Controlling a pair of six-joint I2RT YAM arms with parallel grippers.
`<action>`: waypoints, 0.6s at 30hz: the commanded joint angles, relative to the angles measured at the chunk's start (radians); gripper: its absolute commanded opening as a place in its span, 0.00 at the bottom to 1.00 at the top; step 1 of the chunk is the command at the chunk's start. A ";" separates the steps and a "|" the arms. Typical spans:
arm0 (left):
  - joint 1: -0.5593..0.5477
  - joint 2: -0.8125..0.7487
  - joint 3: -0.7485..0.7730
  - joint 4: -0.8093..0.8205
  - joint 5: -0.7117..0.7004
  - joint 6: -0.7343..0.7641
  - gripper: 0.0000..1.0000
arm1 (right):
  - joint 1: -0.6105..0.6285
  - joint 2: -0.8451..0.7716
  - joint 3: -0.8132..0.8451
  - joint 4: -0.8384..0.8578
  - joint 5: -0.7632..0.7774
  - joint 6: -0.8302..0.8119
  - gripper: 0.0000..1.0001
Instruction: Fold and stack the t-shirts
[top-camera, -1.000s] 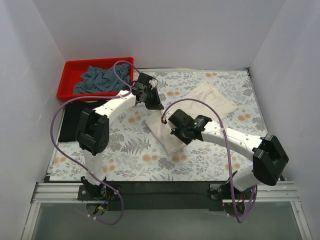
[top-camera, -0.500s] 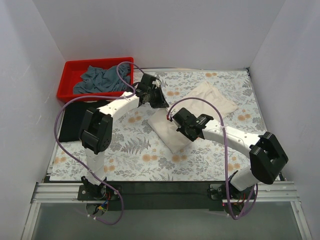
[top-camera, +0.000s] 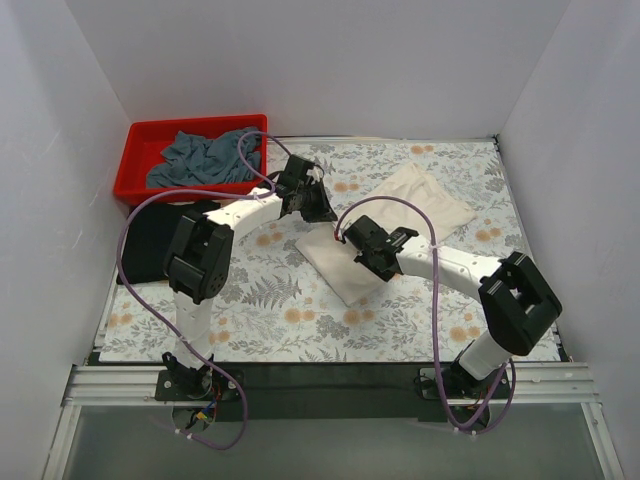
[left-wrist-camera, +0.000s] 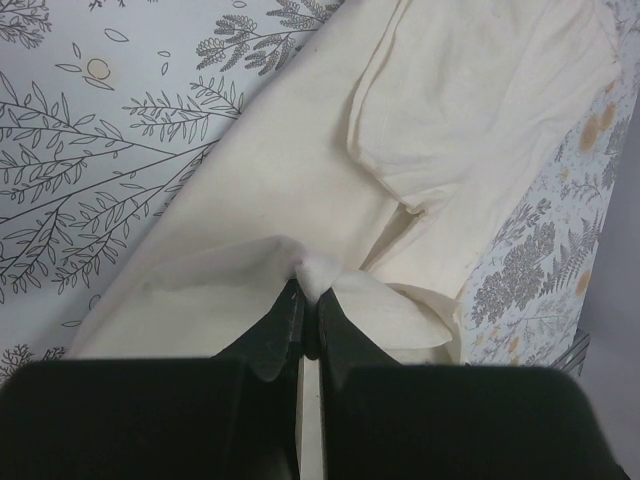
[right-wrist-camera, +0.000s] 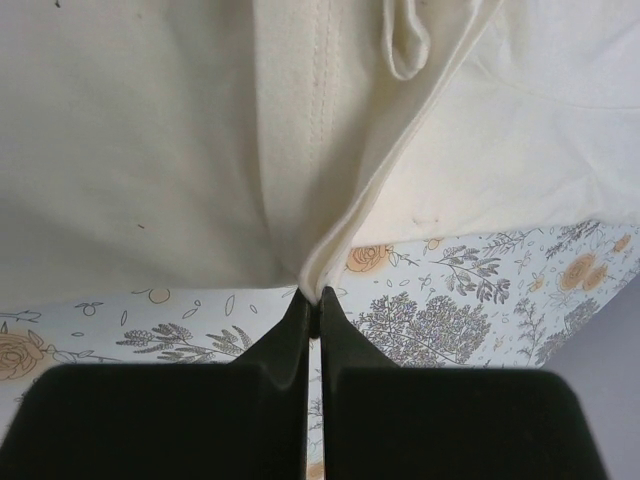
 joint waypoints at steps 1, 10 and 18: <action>0.007 -0.014 -0.005 0.048 -0.041 0.015 0.00 | -0.012 0.018 -0.007 0.006 0.046 -0.008 0.01; 0.006 -0.011 -0.017 0.085 -0.041 0.018 0.00 | -0.026 0.035 -0.025 0.029 0.071 0.002 0.01; 0.003 0.029 -0.022 0.108 -0.033 0.031 0.00 | -0.037 0.066 -0.036 0.051 0.088 0.015 0.01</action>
